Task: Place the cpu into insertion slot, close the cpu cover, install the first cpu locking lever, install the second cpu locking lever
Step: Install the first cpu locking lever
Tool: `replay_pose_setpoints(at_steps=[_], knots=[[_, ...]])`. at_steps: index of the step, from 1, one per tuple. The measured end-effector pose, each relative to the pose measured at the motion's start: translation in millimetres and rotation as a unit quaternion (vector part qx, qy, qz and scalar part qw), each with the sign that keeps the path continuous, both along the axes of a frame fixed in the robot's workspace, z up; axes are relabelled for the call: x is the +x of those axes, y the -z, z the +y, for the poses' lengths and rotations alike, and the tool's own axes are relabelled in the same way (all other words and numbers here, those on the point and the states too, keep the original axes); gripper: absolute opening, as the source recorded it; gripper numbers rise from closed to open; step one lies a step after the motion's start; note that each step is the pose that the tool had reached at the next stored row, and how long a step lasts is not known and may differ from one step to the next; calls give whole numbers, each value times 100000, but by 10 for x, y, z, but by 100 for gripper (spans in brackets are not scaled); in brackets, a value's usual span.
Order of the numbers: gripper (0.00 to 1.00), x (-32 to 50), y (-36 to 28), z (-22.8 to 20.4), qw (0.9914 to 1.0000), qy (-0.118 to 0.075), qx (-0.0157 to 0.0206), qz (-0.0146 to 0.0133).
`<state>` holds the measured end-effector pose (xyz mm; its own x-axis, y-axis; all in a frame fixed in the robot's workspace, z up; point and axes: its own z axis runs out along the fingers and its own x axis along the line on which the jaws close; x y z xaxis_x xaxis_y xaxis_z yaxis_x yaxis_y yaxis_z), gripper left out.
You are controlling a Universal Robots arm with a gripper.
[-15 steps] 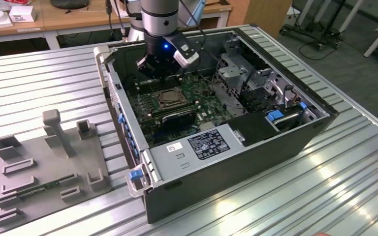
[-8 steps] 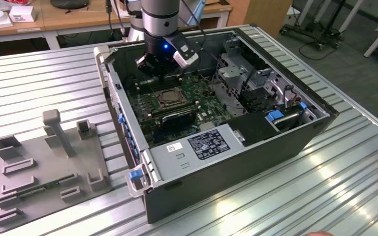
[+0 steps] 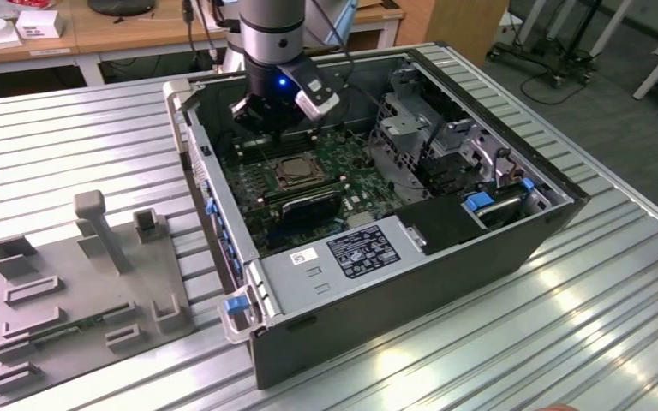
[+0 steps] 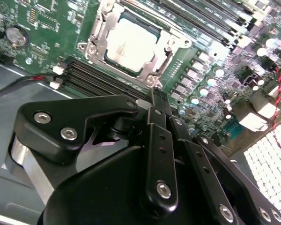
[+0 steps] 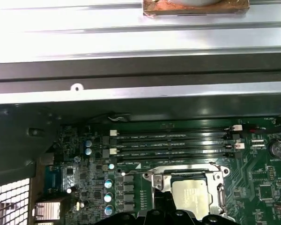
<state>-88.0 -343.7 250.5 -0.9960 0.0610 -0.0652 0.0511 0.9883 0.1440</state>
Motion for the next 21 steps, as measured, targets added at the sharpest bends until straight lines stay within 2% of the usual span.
replay_pose_setpoints(at_steps=[5, 9, 17, 21], knots=[[11, -83, 2, -1, 100000, -19, -7, -173], [11, -85, -2, -1, 100000, -22, 14, -168], [11, -85, -114, -1, 100000, -23, 68, -154], [11, -85, -119, 0, 100000, -20, 157, -160]])
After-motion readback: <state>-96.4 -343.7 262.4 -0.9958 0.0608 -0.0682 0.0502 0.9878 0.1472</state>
